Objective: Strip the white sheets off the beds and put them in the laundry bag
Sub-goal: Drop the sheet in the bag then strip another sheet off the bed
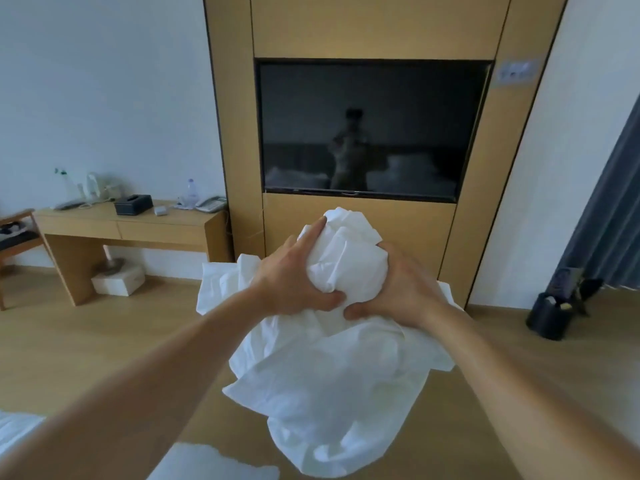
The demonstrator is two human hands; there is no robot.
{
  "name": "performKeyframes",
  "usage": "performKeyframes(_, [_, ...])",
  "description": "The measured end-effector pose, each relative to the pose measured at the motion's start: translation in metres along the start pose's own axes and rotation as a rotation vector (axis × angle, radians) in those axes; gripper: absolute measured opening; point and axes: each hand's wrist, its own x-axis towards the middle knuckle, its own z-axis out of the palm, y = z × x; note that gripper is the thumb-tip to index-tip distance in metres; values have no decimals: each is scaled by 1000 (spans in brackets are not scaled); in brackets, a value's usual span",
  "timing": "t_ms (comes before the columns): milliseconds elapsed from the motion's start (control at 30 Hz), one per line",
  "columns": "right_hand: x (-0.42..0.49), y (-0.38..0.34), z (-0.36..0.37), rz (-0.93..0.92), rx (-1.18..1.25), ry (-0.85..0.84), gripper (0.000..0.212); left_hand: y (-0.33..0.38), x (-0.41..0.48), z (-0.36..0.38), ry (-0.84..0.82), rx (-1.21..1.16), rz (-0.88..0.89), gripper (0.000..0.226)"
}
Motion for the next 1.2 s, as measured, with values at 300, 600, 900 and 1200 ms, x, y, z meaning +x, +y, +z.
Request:
performKeyframes(300, [43, 149, -73, 199, -105, 129, 108, 81, 147, 108, -98, -75, 159, 128])
performKeyframes(600, [140, 276, -135, 365, -261, 249, 113, 130, 335, 214, -156, -237, 362, 120])
performKeyframes(900, [188, 422, -211, 581, -321, 377, 108, 232, 488, 337, -300, -352, 567, 117])
performKeyframes(1200, [196, 604, -320, 668, -368, 454, 109, 388, 600, 464, -362, -368, 660, 118])
